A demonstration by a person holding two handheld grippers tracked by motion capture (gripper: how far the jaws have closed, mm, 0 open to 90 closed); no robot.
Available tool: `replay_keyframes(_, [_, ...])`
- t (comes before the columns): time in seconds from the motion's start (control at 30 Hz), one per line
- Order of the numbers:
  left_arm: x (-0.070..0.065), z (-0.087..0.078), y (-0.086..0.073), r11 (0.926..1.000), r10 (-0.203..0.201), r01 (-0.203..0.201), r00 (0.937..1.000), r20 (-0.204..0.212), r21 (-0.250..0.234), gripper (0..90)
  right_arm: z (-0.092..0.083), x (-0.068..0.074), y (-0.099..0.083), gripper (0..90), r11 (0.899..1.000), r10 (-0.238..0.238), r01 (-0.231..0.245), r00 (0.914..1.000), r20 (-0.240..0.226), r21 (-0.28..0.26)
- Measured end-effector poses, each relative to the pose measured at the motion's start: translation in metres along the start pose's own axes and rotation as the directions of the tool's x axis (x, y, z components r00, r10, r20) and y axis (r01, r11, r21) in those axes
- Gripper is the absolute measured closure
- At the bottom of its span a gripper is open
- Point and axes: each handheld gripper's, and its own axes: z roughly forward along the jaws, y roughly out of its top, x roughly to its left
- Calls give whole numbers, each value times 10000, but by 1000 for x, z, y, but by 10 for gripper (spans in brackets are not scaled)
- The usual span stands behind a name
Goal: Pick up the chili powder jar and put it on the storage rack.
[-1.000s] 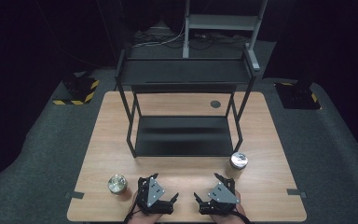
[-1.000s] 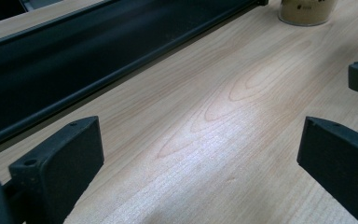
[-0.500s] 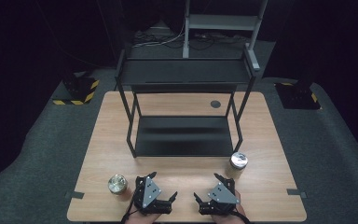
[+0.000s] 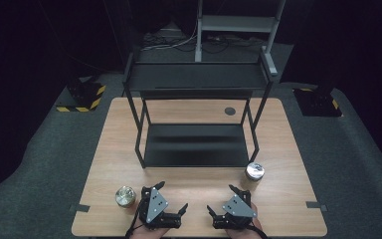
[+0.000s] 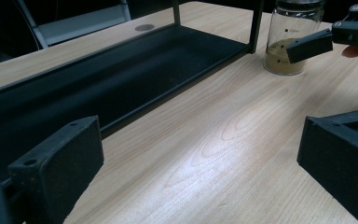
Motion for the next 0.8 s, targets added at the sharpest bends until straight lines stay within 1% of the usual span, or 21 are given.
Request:
replay_keyframes(0.07, [1, -1, 1, 9999, -69, 69, 10000, 28, -103, 6, 0, 0, 0, 0, 10000, -2, 2, 10000, 0, -5])
replay_keyframes(0.2, [3, -5, 7, 9998, 70, -70, 10000, -8, -205, 6, 0, 0, 0, 0, 10000, -78, 78, 10000, -2, -6])
replay_keyframes(0.33, [4, -13, 10, 9988, 53, -55, 10000, -50, -478, 5, 0, 0, 0, 0, 9999, -104, 104, 9999, -16, 18])
replay_keyframes(0.43, [6, -18, 11, 9983, 10, -14, 10000, -74, -588, 5, 0, 0, 1, 0, 10000, -80, 80, 10000, -15, 32])
replay_keyframes(0.7, [12, -37, 11, 9975, -49, 22, 9993, -374, -710, 5, 0, -1, 0, 0, 10000, -21, 21, 10000, -34, 21])
replay_keyframes(0.8, [16, -45, 9, 9973, -160, 120, 9984, -551, -718, 5, 0, 0, 0, 0, 10000, -27, 27, 10000, -26, 26])
